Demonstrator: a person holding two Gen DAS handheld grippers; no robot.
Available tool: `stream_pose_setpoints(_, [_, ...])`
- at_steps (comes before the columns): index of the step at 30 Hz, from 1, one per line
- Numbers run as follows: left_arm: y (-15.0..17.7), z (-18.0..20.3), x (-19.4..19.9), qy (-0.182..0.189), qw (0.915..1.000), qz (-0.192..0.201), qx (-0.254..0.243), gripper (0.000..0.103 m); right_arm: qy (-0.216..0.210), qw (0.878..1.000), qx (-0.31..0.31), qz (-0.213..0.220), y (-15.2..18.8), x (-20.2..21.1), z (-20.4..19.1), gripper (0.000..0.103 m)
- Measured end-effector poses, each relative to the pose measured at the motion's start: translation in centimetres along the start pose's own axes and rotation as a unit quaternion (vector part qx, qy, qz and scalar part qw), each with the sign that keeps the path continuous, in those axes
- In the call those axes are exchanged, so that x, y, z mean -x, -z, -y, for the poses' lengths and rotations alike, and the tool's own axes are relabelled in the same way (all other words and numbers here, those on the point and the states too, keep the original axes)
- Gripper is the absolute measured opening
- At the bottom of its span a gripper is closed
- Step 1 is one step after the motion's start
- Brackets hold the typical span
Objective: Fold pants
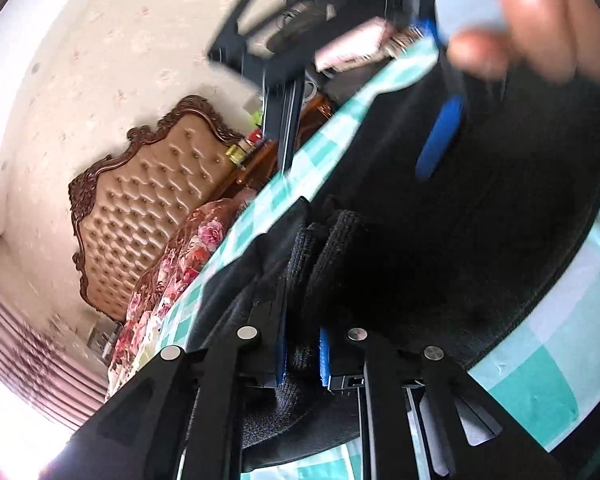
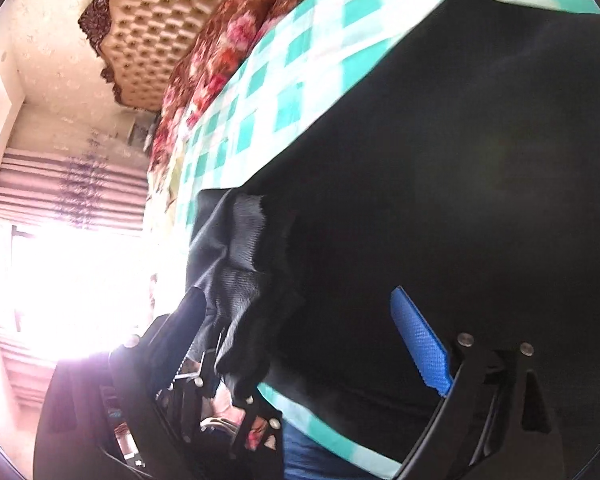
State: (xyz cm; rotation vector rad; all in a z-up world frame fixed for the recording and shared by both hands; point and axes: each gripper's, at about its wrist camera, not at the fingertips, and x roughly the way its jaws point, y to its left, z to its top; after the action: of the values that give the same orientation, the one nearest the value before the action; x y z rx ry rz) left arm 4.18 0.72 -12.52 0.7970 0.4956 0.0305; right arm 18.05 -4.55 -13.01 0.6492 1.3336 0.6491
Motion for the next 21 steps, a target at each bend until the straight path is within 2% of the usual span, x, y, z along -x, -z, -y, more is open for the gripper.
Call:
stream_pose_setpoints(4, [0.1,-0.4,0.7,-0.002,0.9999,0.008,0.014,0.013,0.005,1.0,0.01,-0.029,-1.0,-3.4,-2.2,0.094])
stream_pose_setpoints(6, [0.1,0.1,1.3,-0.004,0.9998,0.012,0.017,0.013,0.013,0.998,0.044,-0.032,-1.8,-5.1,-4.1,0.091])
stream_pose_setpoints(7, [0.1,0.0,1.4,-0.003,0.9997,0.014,0.019,0.013,0.022,0.997,0.06,-0.03,-2.0,-5.6,-4.8,0.072])
stream_pose_setpoints(8, [0.1,0.2,1.3,-0.003,0.9997,0.015,0.019,0.013,0.037,0.996,0.078,-0.032,-2.3,-6.4,-5.5,0.036])
stream_pose_setpoints(10, [-0.1,0.4,1.1,-0.012,0.9997,0.012,0.015,0.012,0.044,0.994,0.1,-0.028,-2.8,-6.6,-6.6,0.021])
stream_pose_setpoints(13, [-1.0,0.8,1.8,-0.027,0.999,0.033,0.01,0.012,0.046,0.987,0.154,0.009,-2.7,-3.6,-8.4,0.018])
stream_pose_setpoints(15, [-2.5,1.9,2.5,-0.019,0.9983,0.055,0.001,0.012,0.062,0.982,0.173,0.031,-2.5,-1.1,-8.5,0.017])
stream_pose_setpoints(17, [-3.8,4.3,2.8,-0.003,0.997,0.076,-0.018,0.012,0.082,0.981,0.172,0.044,-2.3,1.0,-6.6,0.017])
stream_pose_setpoints(21, [-4.5,8.8,2.3,0.034,0.9951,0.079,-0.049,0.012,0.117,0.982,0.141,0.041,-2.3,1.8,-1.6,0.017])
